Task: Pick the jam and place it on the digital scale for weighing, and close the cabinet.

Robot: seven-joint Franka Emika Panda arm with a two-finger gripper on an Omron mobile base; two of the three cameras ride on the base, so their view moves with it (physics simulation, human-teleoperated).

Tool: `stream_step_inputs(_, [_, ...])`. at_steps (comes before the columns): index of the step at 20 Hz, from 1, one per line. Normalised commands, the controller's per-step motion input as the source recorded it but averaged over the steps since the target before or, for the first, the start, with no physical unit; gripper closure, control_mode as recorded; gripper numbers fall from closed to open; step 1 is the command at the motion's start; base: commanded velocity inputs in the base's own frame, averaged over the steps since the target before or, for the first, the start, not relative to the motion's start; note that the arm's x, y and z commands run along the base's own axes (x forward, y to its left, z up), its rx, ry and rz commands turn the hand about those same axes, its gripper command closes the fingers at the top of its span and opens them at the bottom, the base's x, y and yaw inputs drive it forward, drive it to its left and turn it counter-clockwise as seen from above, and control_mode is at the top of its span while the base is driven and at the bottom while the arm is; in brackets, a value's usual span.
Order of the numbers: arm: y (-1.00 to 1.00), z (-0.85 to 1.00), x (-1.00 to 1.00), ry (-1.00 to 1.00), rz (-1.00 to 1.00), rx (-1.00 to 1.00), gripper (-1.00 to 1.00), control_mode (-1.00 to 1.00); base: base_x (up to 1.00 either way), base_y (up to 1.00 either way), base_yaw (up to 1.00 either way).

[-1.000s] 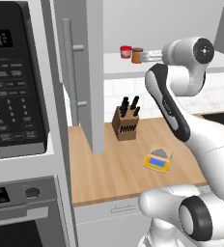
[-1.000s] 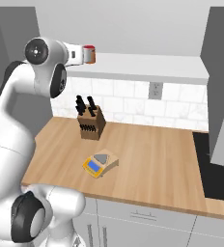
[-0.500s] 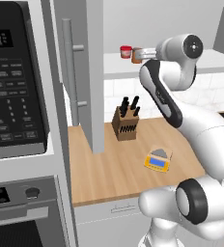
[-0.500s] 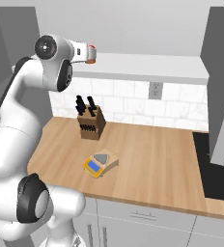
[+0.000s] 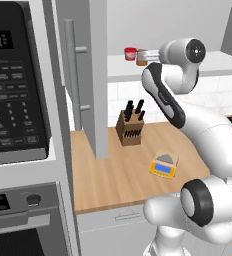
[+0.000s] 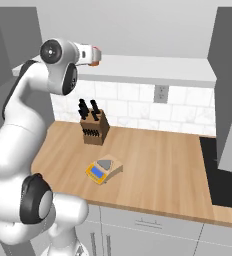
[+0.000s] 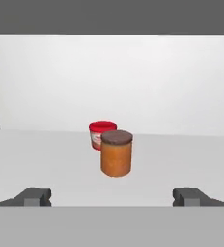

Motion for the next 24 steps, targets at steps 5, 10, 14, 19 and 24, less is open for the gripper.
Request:
stream_step_inputs(5, [0.0,0.0,0.14,0.0,0.0,0.0,-1.0,-1.0,0.0,0.0,0.0])
stream_step_inputs(10, [0.0,0.0,0.2,0.0,0.0,0.0,-1.0,-1.0,0.0,0.0,0.0])
stream_step_inputs(14, [0.0,0.0,0.32,0.0,0.0,0.0,-1.0,-1.0,0.0,0.0,0.0])
stream_step_inputs(19, [0.0,0.0,0.31,0.0,0.0,0.0,-1.0,-1.0,0.0,0.0,0.0])
stream_step_inputs(24, [0.0,-0.03,0.32,0.0,0.0,0.0,-1.0,-1.0,0.0,0.0,0.0])
